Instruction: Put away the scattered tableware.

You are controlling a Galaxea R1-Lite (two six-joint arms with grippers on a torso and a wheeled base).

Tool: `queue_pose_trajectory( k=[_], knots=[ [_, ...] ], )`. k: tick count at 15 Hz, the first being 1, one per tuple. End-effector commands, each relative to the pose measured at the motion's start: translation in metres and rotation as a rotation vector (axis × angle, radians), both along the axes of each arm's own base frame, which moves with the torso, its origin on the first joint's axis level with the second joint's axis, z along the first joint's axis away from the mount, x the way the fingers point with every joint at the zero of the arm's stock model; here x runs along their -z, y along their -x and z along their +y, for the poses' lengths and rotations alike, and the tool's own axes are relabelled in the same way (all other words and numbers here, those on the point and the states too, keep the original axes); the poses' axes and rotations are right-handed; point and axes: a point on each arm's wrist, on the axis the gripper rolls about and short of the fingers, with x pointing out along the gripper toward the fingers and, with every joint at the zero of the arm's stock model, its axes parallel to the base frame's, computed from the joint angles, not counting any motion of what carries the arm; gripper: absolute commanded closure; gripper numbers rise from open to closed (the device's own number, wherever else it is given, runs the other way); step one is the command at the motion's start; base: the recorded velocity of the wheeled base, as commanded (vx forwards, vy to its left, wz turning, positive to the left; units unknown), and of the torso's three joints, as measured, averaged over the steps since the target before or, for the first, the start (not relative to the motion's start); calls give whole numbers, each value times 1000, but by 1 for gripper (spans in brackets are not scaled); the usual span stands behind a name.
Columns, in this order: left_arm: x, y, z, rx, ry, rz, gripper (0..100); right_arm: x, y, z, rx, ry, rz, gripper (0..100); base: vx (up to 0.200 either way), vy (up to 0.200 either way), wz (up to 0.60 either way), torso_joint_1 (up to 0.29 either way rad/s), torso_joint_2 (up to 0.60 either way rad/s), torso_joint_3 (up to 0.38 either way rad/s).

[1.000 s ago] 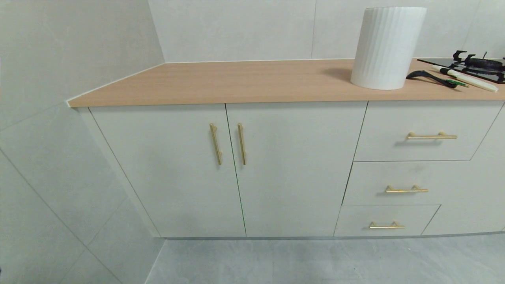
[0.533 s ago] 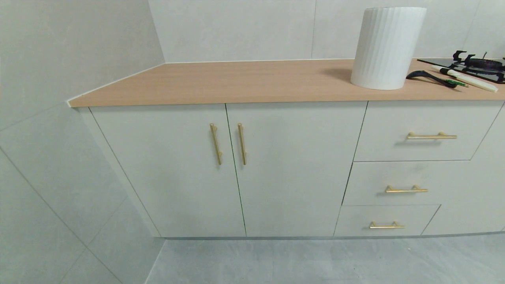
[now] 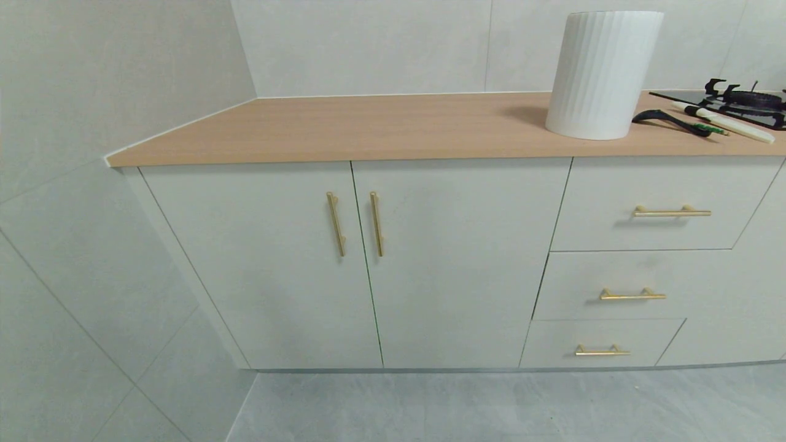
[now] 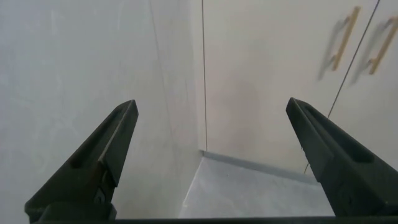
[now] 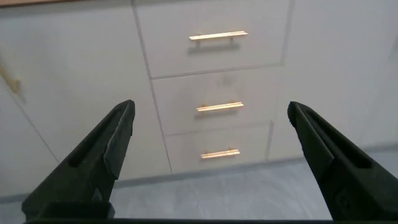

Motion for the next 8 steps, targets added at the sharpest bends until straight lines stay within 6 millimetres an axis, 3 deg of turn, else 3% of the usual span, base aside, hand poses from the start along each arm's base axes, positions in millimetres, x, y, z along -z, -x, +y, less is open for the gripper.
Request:
queue_pose_trajectory(
  k=[1,5,8],
  knots=[
    [32,-16,0,14,3,40,0,33,-16,2,-66,55,39,0,0,0,0,0,0,0],
    [40,-21,-3,126,-6,34,0,47,-17,2,-98,65,176,0,0,0,0,0,0,0],
    [42,-21,-5,231,10,53,0,46,-17,2,-98,65,170,0,0,0,0,0,0,0]
  ],
)
